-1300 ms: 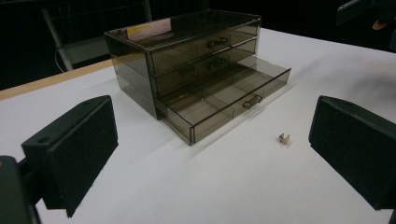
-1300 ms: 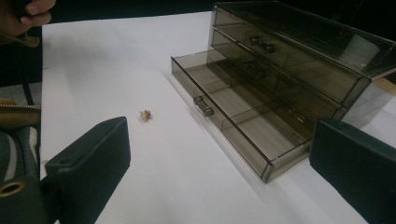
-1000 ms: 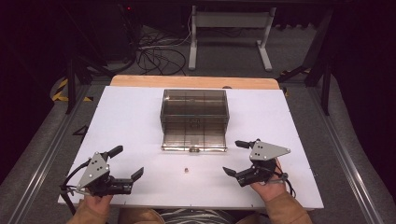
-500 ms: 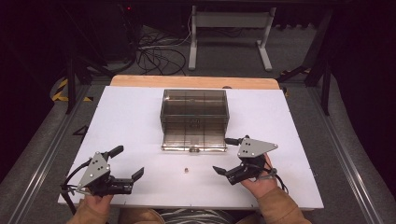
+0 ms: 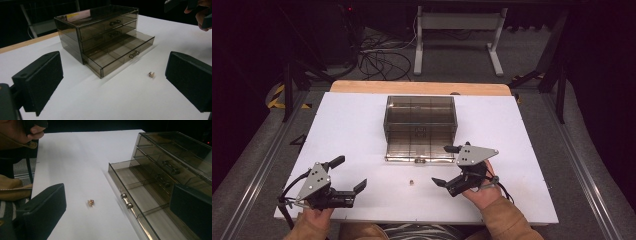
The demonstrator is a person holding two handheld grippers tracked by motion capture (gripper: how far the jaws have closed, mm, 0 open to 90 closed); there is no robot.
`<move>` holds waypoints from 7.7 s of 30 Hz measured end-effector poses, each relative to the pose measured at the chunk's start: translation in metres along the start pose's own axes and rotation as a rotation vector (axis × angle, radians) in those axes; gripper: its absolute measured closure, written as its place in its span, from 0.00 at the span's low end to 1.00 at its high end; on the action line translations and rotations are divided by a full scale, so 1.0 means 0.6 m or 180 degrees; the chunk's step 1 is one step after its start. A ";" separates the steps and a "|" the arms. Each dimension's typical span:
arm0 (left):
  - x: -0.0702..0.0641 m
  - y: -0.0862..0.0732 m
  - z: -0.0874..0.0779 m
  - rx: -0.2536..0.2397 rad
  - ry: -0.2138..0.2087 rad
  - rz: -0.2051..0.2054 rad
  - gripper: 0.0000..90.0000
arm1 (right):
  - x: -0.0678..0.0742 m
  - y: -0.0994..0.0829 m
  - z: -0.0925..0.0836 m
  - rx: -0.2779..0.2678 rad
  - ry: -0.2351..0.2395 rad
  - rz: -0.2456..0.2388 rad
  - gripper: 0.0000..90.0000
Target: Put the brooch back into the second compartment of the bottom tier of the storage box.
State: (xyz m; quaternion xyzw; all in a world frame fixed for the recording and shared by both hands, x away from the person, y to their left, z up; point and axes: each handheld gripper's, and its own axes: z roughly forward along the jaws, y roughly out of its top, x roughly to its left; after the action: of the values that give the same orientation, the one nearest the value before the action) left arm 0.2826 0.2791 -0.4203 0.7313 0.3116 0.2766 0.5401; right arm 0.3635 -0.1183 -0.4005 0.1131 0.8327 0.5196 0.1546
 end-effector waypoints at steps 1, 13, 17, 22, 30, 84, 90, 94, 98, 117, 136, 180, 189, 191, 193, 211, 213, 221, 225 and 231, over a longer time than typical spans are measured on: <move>0.000 0.000 0.000 0.0002 -0.0002 0.0010 0.03 | 0.000 0.000 0.000 0.0000 0.0000 0.0000 0.01; 0.000 0.000 0.000 0.0017 0.0003 0.0013 0.03 | 0.001 0.007 0.003 -0.0037 0.0169 0.0141 0.00; 0.000 0.000 0.000 0.0004 0.0006 0.0016 0.03 | 0.002 0.015 0.001 0.0063 0.0191 0.0147 0.04; 0.001 0.000 0.000 0.0001 0.0003 0.0018 0.03 | 0.002 0.021 0.004 0.0182 0.0220 0.0099 0.08; 0.000 0.000 0.000 -0.0002 0.0010 0.0013 0.03 | 0.004 0.033 0.012 0.0471 0.0210 -0.0013 0.19; 0.002 -0.001 0.000 0.0008 -0.0020 0.0006 0.03 | 0.016 0.054 0.160 0.1656 0.0670 -0.0340 0.47; 0.002 -0.001 0.001 0.0011 -0.0022 0.0017 0.03 | 0.020 0.051 0.173 0.1708 0.0703 -0.0340 0.49; 0.003 -0.001 0.000 0.0008 -0.0024 0.0019 0.03 | 0.022 0.048 0.181 0.1812 0.0719 -0.0348 0.51; 0.003 -0.001 0.001 0.0005 -0.0028 0.0007 0.03 | 0.024 0.045 0.188 0.1913 0.0753 -0.0330 0.53; 0.003 -0.001 0.001 0.0022 -0.0041 0.0006 0.03 | 0.033 0.036 0.214 0.2133 0.0802 -0.0428 0.64; 0.003 -0.001 0.001 0.0002 -0.0038 0.0005 0.03 | 0.037 0.032 0.217 0.2134 0.0753 -0.0512 0.88; 0.004 -0.001 0.000 0.0008 -0.0024 0.0026 0.03 | 0.039 0.087 0.143 0.1208 0.0515 -0.0398 0.88; 0.003 -0.002 0.001 0.0017 -0.0031 0.0007 0.03 | 0.038 0.093 0.130 0.1035 0.0478 -0.0374 0.88; 0.004 -0.002 0.002 0.0013 -0.0025 0.0018 0.03 | 0.039 0.094 0.130 0.1018 0.0477 -0.0376 0.88; 0.004 -0.002 0.001 0.0011 -0.0037 0.0007 0.03 | 0.040 0.094 0.129 0.0991 0.0474 -0.0398 0.88; 0.004 -0.002 0.002 0.0017 -0.0041 0.0004 0.03 | 0.024 0.094 0.116 0.0678 0.0135 -0.0268 0.88; 0.004 -0.002 0.002 0.0018 -0.0043 0.0008 0.03 | 0.021 0.094 0.116 0.0662 0.0083 -0.0242 0.88; 0.006 -0.002 0.003 0.0018 -0.0029 0.0035 0.03 | 0.000 0.091 0.111 0.0642 -0.0134 -0.0112 0.88; 0.005 -0.002 0.003 0.0023 -0.0034 0.0028 0.03 | -0.013 0.089 0.110 0.0637 -0.0238 -0.0037 0.88; 0.006 -0.002 0.003 0.0018 -0.0035 0.0010 0.03 | -0.032 0.083 0.112 0.0653 -0.0355 0.0101 0.88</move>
State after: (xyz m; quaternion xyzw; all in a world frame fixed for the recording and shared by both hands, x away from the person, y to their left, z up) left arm 0.2860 0.2807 -0.4218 0.7348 0.3083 0.2725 0.5393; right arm 0.4077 -0.0476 -0.3806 0.1702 0.8697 0.4269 0.1800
